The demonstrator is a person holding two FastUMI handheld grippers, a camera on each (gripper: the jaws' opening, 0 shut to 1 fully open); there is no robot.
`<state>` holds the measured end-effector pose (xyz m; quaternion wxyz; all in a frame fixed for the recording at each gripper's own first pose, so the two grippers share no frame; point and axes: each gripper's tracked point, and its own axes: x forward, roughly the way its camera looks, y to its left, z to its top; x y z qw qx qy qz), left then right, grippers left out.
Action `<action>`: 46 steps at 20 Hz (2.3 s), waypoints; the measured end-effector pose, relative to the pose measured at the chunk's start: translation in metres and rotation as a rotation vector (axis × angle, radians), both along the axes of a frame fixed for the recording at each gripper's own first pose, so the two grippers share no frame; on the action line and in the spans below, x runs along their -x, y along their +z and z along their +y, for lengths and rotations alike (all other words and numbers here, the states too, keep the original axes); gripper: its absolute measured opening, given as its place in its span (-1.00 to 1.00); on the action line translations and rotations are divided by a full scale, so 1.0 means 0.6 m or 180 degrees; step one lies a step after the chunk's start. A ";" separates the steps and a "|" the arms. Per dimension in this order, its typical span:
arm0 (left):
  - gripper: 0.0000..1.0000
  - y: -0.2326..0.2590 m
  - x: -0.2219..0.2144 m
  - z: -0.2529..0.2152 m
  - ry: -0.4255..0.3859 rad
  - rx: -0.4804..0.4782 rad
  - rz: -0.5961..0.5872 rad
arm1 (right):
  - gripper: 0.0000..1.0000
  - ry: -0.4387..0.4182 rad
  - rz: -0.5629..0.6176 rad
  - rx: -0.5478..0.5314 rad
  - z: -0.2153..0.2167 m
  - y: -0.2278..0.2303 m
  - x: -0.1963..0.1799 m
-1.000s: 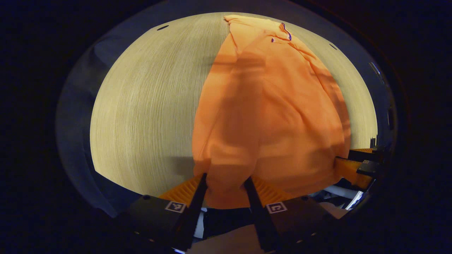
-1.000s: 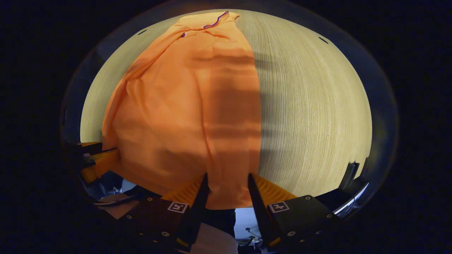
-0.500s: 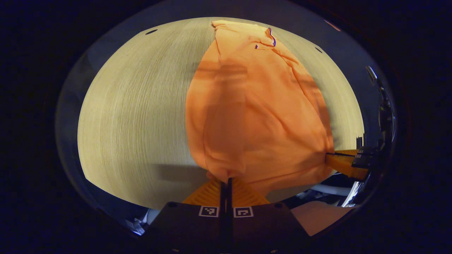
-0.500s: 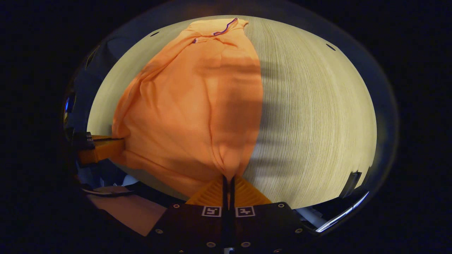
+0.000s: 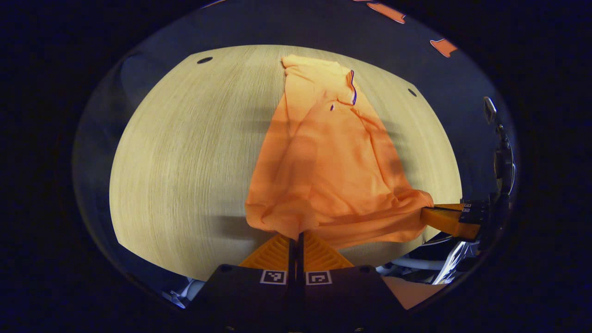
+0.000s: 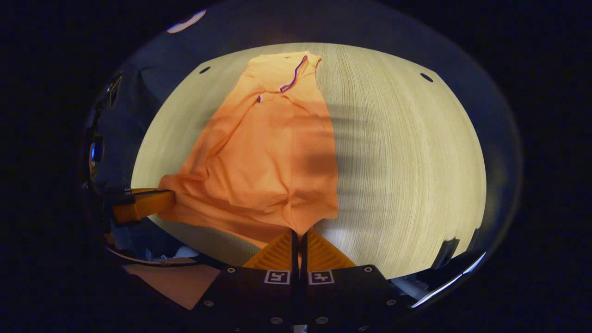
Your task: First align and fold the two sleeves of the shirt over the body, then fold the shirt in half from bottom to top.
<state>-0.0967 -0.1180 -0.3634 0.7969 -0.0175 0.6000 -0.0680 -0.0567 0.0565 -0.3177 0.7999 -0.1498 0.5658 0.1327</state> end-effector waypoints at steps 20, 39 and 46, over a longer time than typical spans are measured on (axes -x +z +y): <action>-0.99 0.083 -0.479 -0.016 -0.0002 0.0104 -0.0945 | -1.00 0.0176 -0.0897 -0.0183 0.131 0.137 -0.436; 1.00 -0.048 -0.689 0.057 0.0272 -0.0308 -0.1012 | 1.00 -0.0135 -0.1073 -0.0144 0.161 0.016 -0.632; 1.00 0.171 -0.683 0.051 0.0224 -0.0295 -0.1965 | 1.00 -0.0179 -0.1751 -0.0427 0.157 0.198 -0.598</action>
